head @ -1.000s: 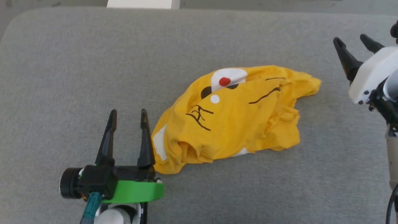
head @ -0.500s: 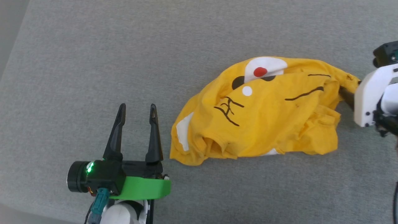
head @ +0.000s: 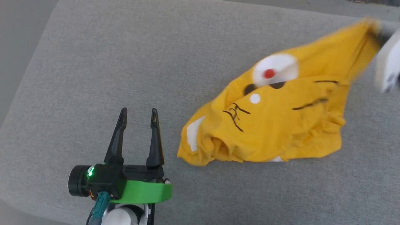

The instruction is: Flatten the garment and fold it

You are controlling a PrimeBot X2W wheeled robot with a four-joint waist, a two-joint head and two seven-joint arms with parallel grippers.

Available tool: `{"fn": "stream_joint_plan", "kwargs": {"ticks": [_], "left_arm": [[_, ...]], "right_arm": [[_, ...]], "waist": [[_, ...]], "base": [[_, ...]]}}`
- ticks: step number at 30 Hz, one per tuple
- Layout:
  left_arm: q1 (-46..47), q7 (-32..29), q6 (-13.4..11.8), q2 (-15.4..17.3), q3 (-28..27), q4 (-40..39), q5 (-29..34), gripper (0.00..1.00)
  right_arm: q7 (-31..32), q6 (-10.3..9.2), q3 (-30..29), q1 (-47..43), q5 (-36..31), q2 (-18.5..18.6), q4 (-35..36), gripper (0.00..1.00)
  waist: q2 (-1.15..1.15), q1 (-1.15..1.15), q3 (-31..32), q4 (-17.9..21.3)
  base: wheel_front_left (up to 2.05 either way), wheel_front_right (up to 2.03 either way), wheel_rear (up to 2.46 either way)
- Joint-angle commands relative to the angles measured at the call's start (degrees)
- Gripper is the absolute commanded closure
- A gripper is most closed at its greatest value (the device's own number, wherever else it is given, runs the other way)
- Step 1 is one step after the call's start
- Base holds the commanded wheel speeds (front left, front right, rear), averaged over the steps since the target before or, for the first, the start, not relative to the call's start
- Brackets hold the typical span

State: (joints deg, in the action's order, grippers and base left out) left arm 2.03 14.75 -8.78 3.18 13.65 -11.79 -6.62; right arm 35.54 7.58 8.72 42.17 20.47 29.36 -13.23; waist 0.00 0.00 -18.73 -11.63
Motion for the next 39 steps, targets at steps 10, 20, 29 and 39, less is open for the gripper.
{"fn": "stream_joint_plan", "kwargs": {"ticks": [10,20,29,39], "left_arm": [[2.21,0.25,-0.79,-0.3,3.27,-0.67,-2.65,0.0],[4.36,0.25,-2.53,-0.3,7.83,-0.04,-4.46,0.0],[4.49,0.25,-3.3,-0.3,6.74,0.6,-3.72,0.0],[1.8,0.25,-1.17,-0.3,1.41,0.76,-1.46,0.0]], "right_arm": [[-6.39,-0.09,6.3,22.09,-7.67,1.72,-6.0,1.0],[-9.96,-0.09,7.83,21.87,-12.86,-1.39,-19.76,0.0],[-11.58,-0.09,7.58,21.04,-11.68,-2.5,-22.25,0.0],[-13.19,-0.09,1.65,10.81,-4.12,-4.39,-10.32,0.0]], "waist": [[0.0,0.0,-6.16,-4.98],[0.0,0.0,-9.11,-9.18],[0.0,0.0,-6.14,-6.39],[0.0,0.0,1.33,-0.75]], "base": [[0.0,0.0,0.0],[0.0,0.0,0.0],[0.0,0.0,0.0],[0.0,0.0,0.0]]}}
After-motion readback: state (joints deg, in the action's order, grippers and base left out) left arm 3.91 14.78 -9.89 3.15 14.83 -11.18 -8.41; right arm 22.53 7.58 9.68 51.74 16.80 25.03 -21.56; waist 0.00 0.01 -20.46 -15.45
